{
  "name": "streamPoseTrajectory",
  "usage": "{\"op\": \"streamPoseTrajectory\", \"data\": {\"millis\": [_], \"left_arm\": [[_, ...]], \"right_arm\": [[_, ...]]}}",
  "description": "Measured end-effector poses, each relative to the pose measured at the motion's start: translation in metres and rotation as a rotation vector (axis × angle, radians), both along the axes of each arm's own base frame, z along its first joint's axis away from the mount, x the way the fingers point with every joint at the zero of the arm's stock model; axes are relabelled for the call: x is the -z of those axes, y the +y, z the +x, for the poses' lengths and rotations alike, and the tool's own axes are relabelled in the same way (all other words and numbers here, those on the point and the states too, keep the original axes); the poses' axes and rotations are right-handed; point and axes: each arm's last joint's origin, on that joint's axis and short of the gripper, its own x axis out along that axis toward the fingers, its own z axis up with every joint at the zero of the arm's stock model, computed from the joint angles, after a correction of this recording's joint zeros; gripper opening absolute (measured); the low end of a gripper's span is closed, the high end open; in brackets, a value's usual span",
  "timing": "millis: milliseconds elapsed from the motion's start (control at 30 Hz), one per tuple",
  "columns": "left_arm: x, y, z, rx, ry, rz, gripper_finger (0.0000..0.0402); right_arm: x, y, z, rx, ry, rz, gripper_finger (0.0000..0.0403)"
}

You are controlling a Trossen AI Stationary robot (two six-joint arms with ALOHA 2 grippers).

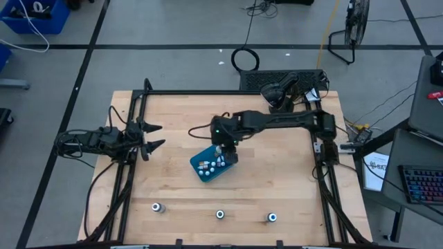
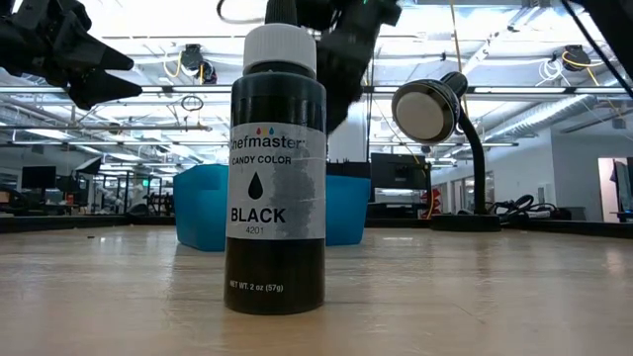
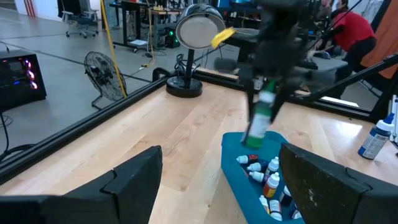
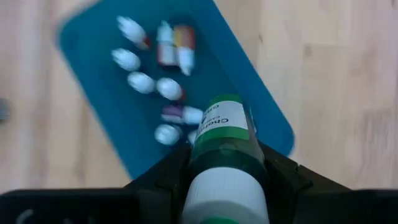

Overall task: Pick & Place food coloring
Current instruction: Put the green food coloring bottle into the blue bin

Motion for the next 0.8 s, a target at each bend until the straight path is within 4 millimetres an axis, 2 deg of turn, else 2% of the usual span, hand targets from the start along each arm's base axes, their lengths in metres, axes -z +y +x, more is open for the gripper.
{"op": "streamPoseTrajectory", "data": {"millis": [200,300,533,800], "left_arm": [[0.000,0.000,0.000,0.000,0.000,0.000,0.0311],[0.000,0.000,0.000,0.000,0.000,0.000,0.0311],[0.000,0.000,0.000,0.000,0.000,0.000,0.0321],[0.000,0.000,0.000,0.000,0.000,0.000,0.0310]], "right_arm": [[0.035,-0.010,0.007,-0.021,0.115,-0.022,0.0128],[0.045,-0.015,0.007,-0.022,0.152,-0.063,0.0128],[0.050,-0.017,0.001,0.020,0.240,-0.047,0.0128],[0.046,-0.007,-0.010,0.069,0.340,-0.022,0.0128]]}}
